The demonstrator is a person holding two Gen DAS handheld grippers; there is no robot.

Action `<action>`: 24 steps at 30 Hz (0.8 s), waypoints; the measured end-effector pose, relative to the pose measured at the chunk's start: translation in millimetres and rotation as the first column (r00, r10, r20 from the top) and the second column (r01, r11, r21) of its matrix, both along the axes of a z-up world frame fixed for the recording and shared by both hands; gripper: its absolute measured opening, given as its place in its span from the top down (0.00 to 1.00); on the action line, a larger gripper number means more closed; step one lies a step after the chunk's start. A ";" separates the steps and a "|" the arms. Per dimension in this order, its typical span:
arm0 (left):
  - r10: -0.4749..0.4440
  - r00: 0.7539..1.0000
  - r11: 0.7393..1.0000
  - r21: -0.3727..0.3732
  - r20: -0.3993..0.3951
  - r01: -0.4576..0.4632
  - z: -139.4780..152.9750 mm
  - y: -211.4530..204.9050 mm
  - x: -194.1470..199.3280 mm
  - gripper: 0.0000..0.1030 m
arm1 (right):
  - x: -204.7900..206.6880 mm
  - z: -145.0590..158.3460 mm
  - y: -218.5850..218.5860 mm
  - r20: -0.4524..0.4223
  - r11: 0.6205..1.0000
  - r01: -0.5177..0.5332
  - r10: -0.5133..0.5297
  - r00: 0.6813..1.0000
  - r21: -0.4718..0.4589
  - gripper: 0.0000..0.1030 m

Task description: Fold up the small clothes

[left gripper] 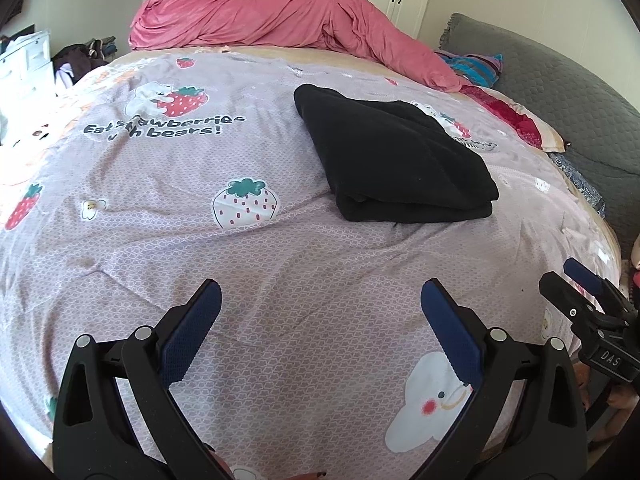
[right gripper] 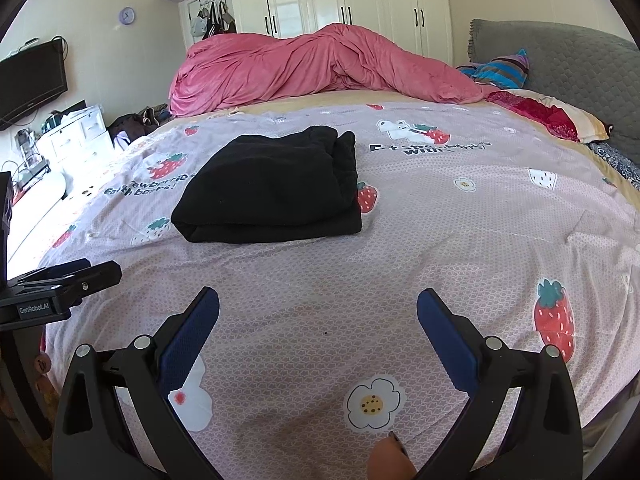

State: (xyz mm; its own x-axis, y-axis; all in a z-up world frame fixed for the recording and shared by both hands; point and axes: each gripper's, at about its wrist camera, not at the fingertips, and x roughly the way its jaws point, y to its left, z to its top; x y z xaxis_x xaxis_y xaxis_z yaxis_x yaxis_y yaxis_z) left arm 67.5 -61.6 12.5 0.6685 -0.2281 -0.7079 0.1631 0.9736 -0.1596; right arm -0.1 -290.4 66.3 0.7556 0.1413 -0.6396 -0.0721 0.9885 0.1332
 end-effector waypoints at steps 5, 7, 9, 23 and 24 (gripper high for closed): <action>-0.003 1.000 1.000 0.007 0.002 0.002 0.5 -0.9 -0.6 0.09 | 0.1 -0.3 -0.3 0.000 1.000 0.001 -0.001 1.000 0.002 0.04; -0.002 1.000 1.000 0.009 0.001 0.002 0.7 -1.0 -0.5 0.09 | 0.5 -0.5 -0.6 -0.001 1.000 0.003 -0.003 1.000 0.002 0.04; -0.002 1.000 1.000 0.010 0.001 0.002 0.7 -0.9 -0.5 0.09 | 0.6 -0.6 -0.8 -0.001 1.000 0.004 -0.004 1.000 0.002 0.04; -0.002 1.000 1.000 0.011 0.004 0.002 1.5 -0.9 -0.9 0.09 | 0.6 -1.2 -1.2 -0.006 1.000 0.010 -0.010 1.000 0.003 0.04; -0.002 1.000 1.000 0.011 0.004 0.002 1.6 -1.1 -0.9 0.09 | 0.6 -1.0 -1.1 -0.006 1.000 0.009 -0.009 1.000 0.004 0.04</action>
State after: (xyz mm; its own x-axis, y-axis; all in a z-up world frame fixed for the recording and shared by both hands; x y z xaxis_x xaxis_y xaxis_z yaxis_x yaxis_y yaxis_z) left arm 66.6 -62.7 14.1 0.6709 -0.2218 -0.7076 0.1658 0.9749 -0.1485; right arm 0.5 -291.5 65.3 0.7529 0.1369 -0.6437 -0.0620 0.9885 0.1377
